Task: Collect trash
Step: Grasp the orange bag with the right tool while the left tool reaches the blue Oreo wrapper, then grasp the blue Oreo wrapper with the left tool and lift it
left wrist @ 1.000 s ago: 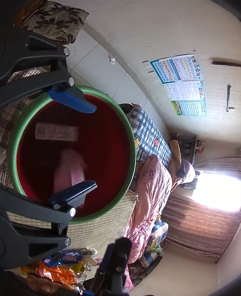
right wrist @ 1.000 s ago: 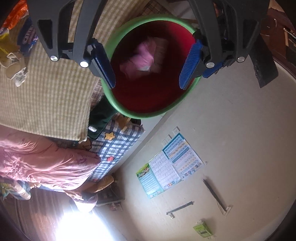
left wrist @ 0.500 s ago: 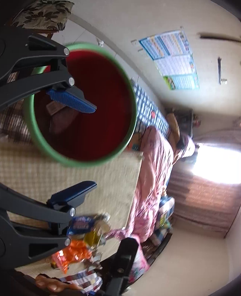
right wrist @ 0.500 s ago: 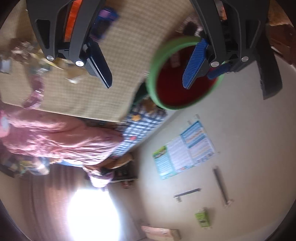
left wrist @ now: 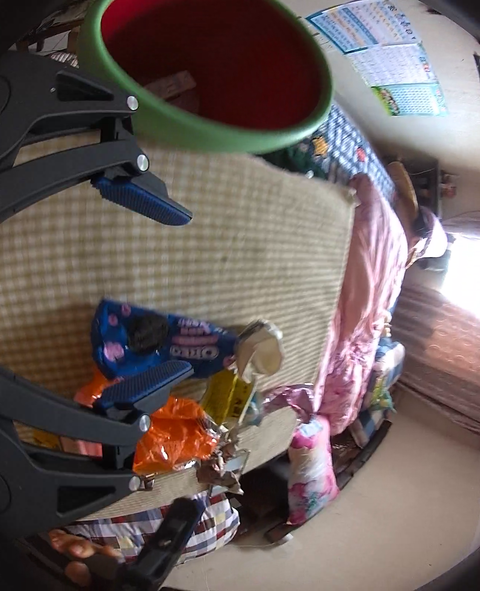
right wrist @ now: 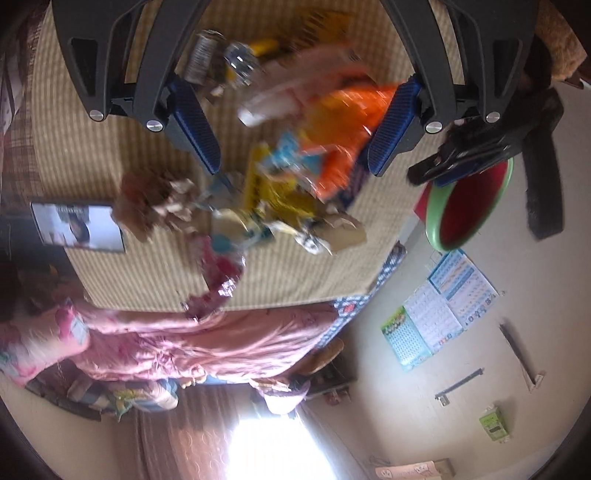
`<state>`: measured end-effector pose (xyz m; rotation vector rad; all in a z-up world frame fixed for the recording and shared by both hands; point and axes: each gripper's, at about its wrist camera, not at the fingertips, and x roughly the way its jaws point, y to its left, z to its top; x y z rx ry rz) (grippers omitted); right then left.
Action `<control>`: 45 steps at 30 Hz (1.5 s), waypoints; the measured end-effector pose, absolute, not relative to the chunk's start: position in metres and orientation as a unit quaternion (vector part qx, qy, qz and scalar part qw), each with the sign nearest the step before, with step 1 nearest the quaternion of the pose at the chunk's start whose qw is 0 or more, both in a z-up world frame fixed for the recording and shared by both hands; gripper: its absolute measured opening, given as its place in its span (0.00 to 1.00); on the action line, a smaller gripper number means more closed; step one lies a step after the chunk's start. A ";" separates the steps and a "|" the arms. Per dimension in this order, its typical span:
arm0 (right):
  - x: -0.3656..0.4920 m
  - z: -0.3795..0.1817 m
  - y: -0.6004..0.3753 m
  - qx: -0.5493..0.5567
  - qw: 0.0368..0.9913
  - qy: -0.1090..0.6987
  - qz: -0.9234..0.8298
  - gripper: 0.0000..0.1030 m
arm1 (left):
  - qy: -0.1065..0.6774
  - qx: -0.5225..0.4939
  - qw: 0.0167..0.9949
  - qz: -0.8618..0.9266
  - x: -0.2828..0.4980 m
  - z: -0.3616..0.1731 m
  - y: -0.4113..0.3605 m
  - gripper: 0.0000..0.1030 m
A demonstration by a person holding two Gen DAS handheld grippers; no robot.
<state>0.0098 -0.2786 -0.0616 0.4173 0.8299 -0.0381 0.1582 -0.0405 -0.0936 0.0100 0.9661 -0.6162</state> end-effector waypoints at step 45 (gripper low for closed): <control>0.015 -0.059 -0.285 0.272 0.869 0.404 0.089 0.48 | 0.498 0.042 0.840 -0.213 0.141 -0.134 -0.065 0.60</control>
